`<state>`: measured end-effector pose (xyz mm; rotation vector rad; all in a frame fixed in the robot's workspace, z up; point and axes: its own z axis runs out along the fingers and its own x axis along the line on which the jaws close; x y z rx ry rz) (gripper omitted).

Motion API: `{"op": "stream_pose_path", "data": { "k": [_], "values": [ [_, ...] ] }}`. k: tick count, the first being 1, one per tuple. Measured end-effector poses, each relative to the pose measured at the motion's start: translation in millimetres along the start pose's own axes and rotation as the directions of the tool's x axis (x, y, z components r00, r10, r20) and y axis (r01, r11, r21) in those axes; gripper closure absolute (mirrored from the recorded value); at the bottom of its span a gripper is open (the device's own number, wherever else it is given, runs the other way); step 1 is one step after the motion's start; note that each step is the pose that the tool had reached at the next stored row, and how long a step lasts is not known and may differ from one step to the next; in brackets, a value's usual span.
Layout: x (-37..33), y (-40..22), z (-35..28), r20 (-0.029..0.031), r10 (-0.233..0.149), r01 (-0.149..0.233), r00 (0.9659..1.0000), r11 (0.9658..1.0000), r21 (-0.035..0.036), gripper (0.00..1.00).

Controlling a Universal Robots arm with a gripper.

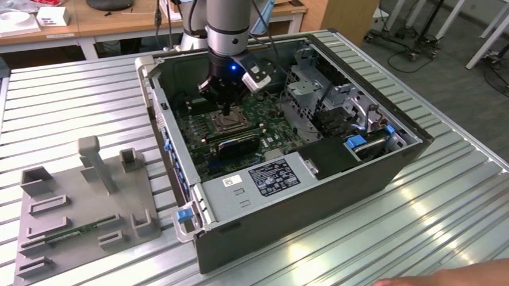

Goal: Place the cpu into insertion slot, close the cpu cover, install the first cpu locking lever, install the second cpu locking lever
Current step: 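Install the first cpu locking lever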

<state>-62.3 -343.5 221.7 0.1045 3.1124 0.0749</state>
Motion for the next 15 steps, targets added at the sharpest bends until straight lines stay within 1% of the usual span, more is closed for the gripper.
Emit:
{"op": "stream_pose_path", "data": {
  "k": [3, 12, 15],
  "values": [
    [-0.4, 0.1, 0.0, 0.0000, 0.000, 0.000, 1.0000, 1.0000, 0.0002, 0.89],
    [-12.5, 0.9, 0.7, 0.0002, 0.002, -0.002, 1.0000, 1.0000, 0.0002, 0.89],
    [-13.3, 0.9, 0.7, 0.0002, 0.002, -0.002, 1.0000, 1.0000, 0.0002, 0.89]
  ]
}}
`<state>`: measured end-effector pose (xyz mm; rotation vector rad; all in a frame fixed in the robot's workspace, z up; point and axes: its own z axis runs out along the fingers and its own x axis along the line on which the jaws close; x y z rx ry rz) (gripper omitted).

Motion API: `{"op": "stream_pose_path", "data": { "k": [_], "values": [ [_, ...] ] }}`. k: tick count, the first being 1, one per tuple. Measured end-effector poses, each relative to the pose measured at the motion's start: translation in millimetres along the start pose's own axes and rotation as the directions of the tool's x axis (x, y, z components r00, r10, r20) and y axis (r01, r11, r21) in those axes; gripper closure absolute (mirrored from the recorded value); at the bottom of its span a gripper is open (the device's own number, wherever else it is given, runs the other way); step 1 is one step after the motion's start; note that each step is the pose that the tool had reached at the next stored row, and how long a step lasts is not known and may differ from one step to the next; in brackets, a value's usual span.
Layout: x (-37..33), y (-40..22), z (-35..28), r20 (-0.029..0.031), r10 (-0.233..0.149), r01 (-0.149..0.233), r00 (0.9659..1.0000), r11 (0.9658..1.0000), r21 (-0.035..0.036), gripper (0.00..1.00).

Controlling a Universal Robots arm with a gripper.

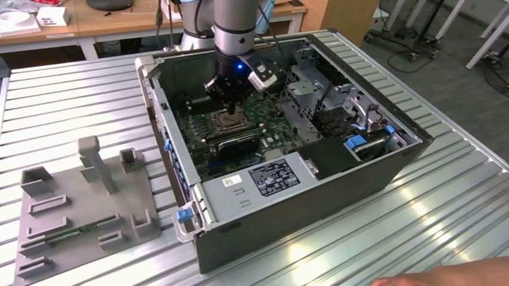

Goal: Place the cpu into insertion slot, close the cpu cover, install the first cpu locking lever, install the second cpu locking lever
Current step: 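Install the first cpu locking lever, then install the second cpu locking lever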

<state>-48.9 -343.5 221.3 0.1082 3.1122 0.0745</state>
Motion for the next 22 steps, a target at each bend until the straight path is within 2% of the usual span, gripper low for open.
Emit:
{"op": "stream_pose_path", "data": {
  "k": [1, 3, 16, 22],
  "values": [
    [0.0, 0.1, 0.0, 0.0000, 0.000, 0.000, 1.0000, 1.0000, 0.0000, 0.89],
    [-5.0, 0.4, 0.1, 0.0000, 0.000, 0.000, 1.0000, 1.0000, 0.0000, 0.89],
    [-9.3, -4.2, 0.0, -0.0002, 0.000, 0.000, 1.0000, 1.0000, 0.0000, 0.89],
    [-9.2, -4.6, 0.0, 0.0000, 0.000, 0.000, 1.0000, 1.0000, 0.0000, 0.89]
  ]
}}
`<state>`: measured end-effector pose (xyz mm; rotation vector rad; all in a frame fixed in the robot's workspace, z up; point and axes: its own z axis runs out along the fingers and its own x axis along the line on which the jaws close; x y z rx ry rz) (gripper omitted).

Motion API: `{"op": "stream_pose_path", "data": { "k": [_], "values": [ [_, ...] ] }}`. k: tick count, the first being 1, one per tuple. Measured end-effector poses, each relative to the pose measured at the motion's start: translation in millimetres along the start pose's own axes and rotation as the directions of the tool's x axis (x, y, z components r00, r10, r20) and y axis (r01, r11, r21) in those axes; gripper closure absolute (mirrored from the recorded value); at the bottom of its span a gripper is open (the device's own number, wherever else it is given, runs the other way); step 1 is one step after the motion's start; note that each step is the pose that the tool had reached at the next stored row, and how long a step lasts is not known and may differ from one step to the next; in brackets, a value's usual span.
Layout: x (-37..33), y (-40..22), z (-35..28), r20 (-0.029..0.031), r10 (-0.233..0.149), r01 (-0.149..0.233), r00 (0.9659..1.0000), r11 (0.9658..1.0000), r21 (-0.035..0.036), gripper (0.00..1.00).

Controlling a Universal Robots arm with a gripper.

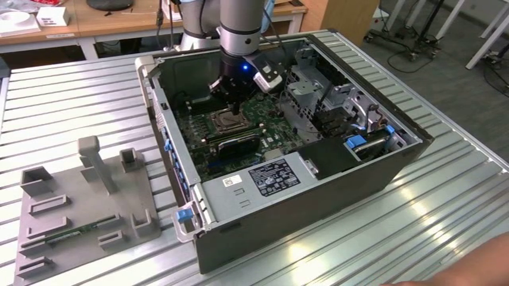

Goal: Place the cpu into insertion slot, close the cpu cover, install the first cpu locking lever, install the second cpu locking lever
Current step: 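Install the second cpu locking lever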

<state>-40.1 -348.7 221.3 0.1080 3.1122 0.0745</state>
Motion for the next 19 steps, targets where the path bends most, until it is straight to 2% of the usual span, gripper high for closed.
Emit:
{"op": "stream_pose_path", "data": {
  "k": [4, 10, 19],
  "values": [
    [2.1, -0.1, -0.1, 0.0043, 0.000, 0.000, 1.0000, 1.0000, -0.0003, 0.89],
    [2.6, -0.3, -0.1, 0.0052, 0.000, 0.000, 1.0000, 1.0000, -0.0005, 0.89],
    [2.1, -5.6, -2.2, 0.0051, 0.000, 0.000, 1.0000, 1.0000, -0.0012, 0.89]
  ]
}}
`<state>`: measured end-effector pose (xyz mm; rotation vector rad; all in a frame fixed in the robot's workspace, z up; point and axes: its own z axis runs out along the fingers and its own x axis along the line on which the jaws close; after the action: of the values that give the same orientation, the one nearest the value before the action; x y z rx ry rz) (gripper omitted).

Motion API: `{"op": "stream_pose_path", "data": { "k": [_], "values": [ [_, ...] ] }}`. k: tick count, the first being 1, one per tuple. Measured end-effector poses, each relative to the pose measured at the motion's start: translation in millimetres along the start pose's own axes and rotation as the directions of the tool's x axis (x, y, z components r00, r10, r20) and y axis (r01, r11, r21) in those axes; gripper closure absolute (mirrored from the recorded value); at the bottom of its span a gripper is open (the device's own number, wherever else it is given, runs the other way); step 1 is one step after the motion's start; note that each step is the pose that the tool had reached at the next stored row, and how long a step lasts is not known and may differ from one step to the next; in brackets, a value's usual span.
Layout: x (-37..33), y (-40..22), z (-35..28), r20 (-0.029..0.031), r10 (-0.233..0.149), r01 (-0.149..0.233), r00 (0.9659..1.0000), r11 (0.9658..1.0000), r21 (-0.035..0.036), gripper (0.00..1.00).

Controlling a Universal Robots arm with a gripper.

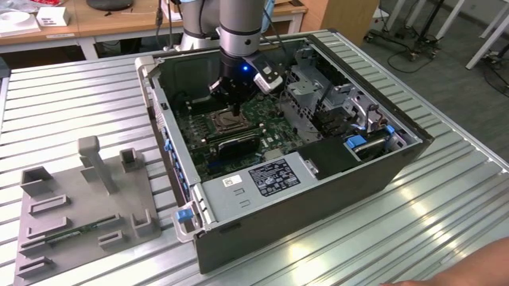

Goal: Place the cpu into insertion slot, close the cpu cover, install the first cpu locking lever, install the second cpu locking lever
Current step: 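Install the second cpu locking lever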

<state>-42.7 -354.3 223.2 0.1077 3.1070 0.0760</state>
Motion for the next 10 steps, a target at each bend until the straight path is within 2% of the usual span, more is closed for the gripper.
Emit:
{"op": "stream_pose_path", "data": {
  "k": [10],
  "values": [
    [-0.7, -5.5, -9.9, 0.0000, 0.000, 0.000, 1.0000, 1.0000, -0.0009, 0.89]
  ]
}}
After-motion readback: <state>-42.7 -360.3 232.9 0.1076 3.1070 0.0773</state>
